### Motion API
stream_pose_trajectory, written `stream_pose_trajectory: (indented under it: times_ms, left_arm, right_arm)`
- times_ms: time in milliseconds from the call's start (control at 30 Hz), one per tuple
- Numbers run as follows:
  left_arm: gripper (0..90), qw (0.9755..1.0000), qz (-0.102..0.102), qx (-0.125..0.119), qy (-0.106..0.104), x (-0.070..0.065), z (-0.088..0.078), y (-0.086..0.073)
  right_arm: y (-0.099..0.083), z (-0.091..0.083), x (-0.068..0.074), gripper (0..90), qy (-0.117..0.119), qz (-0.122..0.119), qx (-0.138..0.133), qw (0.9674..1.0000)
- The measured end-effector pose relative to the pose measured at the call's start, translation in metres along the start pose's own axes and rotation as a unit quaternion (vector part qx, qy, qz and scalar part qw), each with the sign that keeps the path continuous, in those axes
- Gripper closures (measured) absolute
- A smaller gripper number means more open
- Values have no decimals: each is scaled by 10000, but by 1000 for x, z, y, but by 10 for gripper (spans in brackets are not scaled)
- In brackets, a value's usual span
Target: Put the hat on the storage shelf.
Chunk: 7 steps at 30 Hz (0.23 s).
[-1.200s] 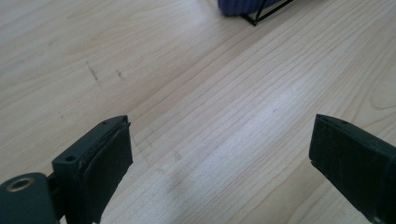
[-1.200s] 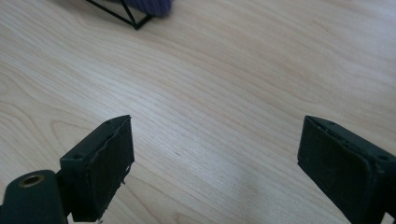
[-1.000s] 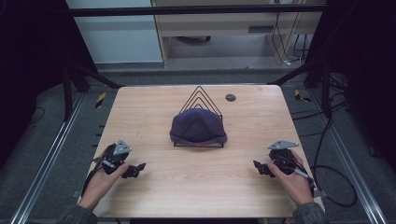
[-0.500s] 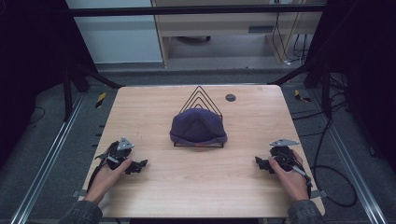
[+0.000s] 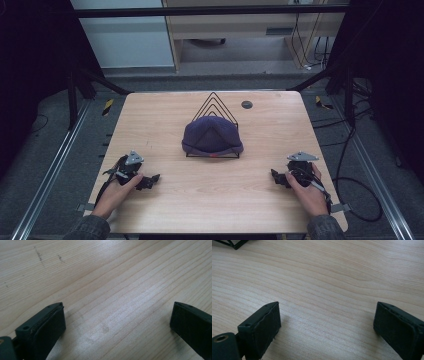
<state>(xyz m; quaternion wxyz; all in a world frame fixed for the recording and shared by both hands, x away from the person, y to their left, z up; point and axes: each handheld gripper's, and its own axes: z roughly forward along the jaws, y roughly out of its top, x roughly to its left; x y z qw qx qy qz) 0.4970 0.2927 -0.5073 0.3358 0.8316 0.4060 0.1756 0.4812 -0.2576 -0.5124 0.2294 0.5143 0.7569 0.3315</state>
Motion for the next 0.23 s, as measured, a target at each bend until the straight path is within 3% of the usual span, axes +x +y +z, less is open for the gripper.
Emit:
stream_pose_trajectory:
  times_ms: [233]
  left_arm:
    - [0, 10000, 22, 16, -19, 0, 0, 0]
  right_arm:
    - [-2, -2, 1, 76, 60, -46, 9, 10000]
